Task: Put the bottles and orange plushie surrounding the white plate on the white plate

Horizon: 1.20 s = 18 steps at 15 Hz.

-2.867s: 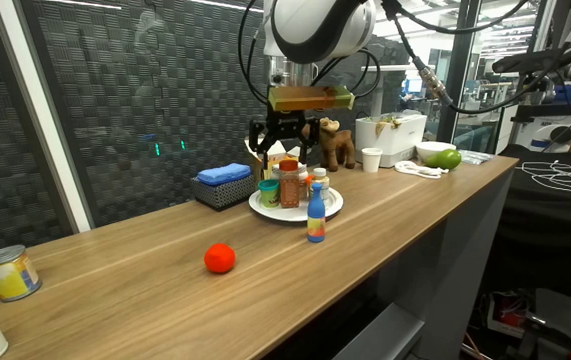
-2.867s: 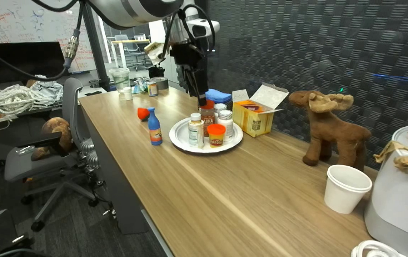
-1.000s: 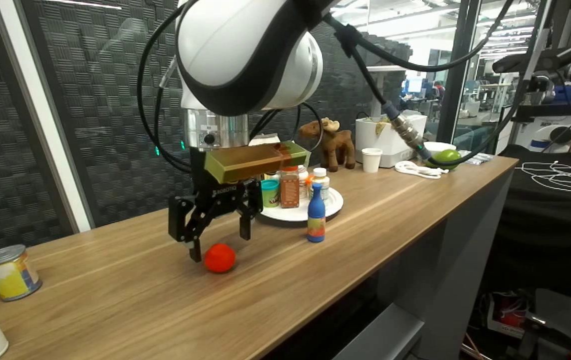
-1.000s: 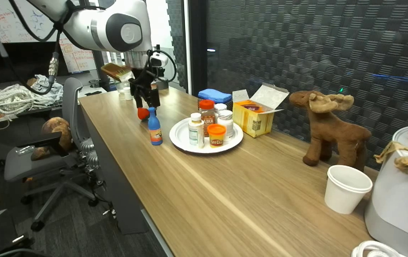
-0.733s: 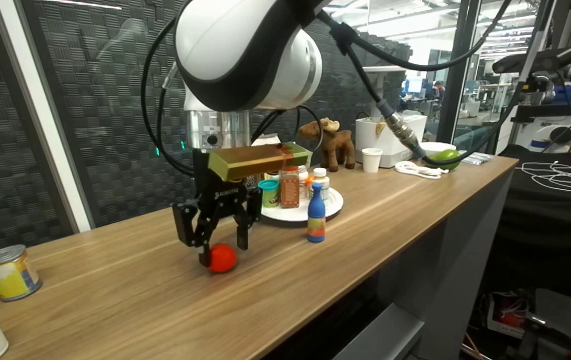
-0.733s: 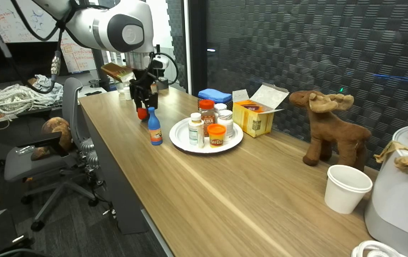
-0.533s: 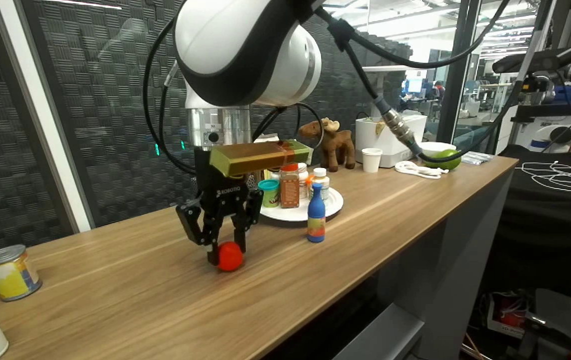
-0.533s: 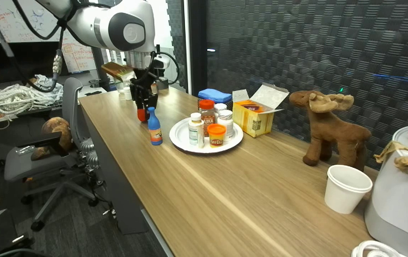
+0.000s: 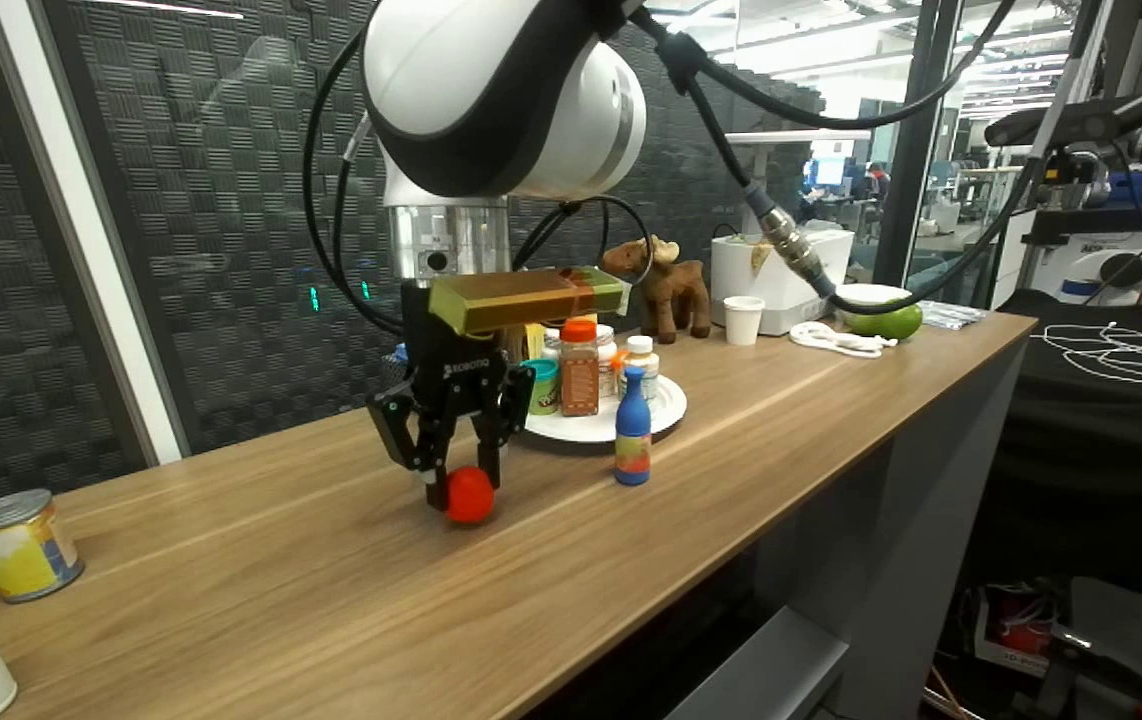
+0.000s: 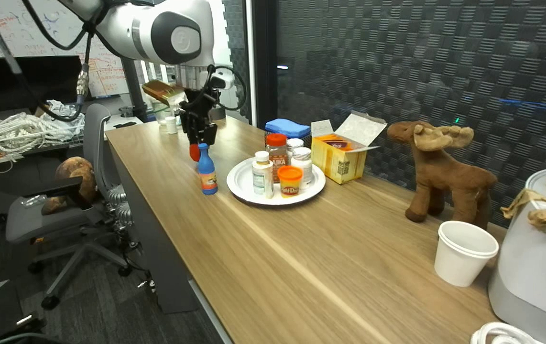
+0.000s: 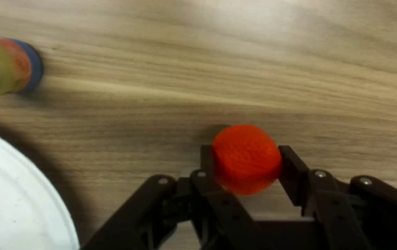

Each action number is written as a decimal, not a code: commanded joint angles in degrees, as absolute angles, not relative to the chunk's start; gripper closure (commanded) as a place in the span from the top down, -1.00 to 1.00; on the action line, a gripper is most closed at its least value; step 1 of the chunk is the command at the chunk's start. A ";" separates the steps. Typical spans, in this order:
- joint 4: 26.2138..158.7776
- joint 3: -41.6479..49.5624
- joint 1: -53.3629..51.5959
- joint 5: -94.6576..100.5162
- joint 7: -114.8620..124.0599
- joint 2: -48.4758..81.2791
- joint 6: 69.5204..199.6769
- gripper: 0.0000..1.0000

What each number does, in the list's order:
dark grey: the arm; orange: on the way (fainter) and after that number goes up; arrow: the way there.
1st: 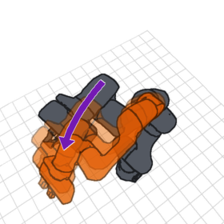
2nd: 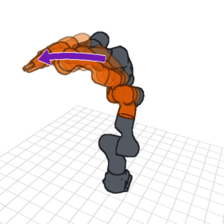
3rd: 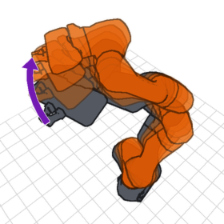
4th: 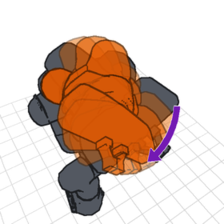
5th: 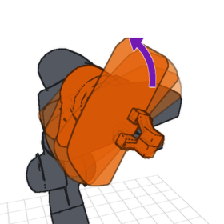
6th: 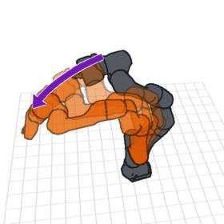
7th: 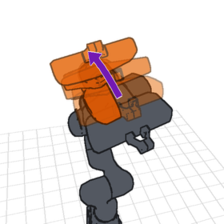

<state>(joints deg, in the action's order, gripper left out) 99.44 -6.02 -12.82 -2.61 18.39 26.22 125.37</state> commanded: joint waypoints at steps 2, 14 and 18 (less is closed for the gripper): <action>99.01 -3.99 -12.67 -1.77 20.59 23.83 125.42 -0.52; 98.99 3.09 -14.92 17.52 31.53 25.04 129.78 -0.52; 99.31 3.59 -14.88 20.73 33.07 24.94 129.24 -0.52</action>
<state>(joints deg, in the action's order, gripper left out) 99.21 2.32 -13.74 18.21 30.94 25.38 128.80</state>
